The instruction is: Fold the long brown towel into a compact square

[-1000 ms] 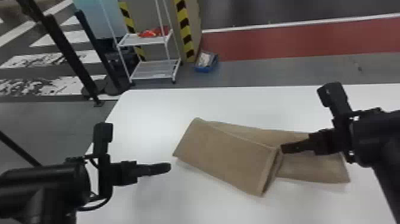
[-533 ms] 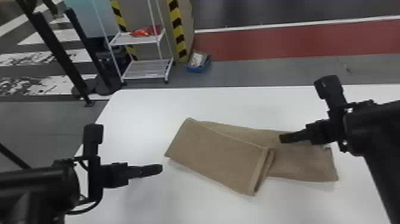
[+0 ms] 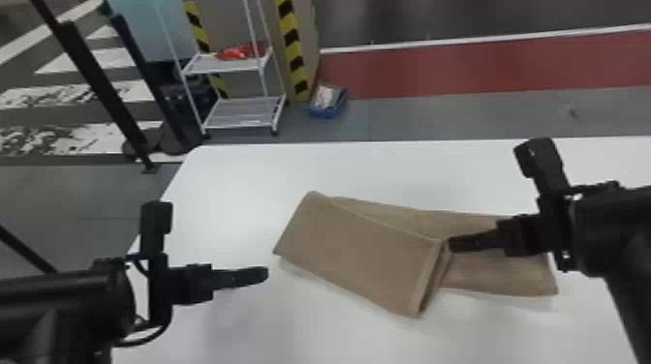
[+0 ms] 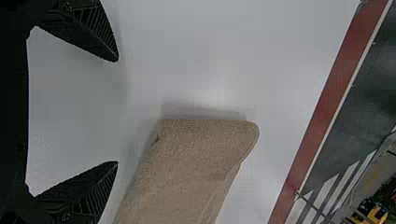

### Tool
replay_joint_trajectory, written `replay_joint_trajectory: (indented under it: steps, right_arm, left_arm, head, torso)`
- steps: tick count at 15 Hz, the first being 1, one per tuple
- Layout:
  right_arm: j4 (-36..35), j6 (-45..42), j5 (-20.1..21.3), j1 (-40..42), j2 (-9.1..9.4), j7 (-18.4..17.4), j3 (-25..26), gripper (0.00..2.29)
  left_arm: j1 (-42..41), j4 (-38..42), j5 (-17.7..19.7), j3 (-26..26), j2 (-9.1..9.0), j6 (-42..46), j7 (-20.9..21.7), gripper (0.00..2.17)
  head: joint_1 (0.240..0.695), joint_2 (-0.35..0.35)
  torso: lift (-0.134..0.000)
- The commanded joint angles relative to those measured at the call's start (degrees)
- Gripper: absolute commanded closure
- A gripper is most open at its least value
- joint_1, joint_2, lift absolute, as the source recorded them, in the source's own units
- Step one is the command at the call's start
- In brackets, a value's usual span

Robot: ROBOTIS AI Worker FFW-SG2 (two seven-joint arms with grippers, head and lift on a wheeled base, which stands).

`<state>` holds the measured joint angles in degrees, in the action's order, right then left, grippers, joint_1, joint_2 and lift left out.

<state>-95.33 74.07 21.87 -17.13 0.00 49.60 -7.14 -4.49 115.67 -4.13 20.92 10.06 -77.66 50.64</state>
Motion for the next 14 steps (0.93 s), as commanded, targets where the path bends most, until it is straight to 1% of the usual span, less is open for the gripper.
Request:
replay_joint_trajectory:
  steps: [1, 9, 11, 14]
  right_arm:
    - [0.15, 0.25, 0.19, 0.26, 0.05, -0.12, -0.33, 0.24]
    - [9.29, -5.9, 1.07, -4.49, 0.05, -1.79, 0.72, 0.23]
    - [10.43, -7.66, 1.07, -5.63, 0.05, -2.4, 1.69, 0.23]
    - [9.38, -7.31, 0.37, -5.72, 0.05, -2.4, 2.75, 0.23]
  left_arm:
    - [0.0, -0.09, 0.0, -0.44, -0.04, 0.0, -0.01, 0.1]
    - [-0.26, -0.09, 0.0, -0.09, -0.04, 0.0, 0.07, 0.1]
    - [-0.26, -0.09, 0.0, -0.09, -0.04, 0.0, 0.07, 0.1]
    - [-0.26, -0.09, 0.0, 0.08, -0.04, 0.0, -0.01, 0.1]
  head:
    - [0.695, 0.232]
    - [0.695, 0.218]
    - [0.695, 0.213]
    - [0.695, 0.199]
  torso:
    - [-0.125]
    - [-0.125]
    - [-0.125]
    - [-0.125]
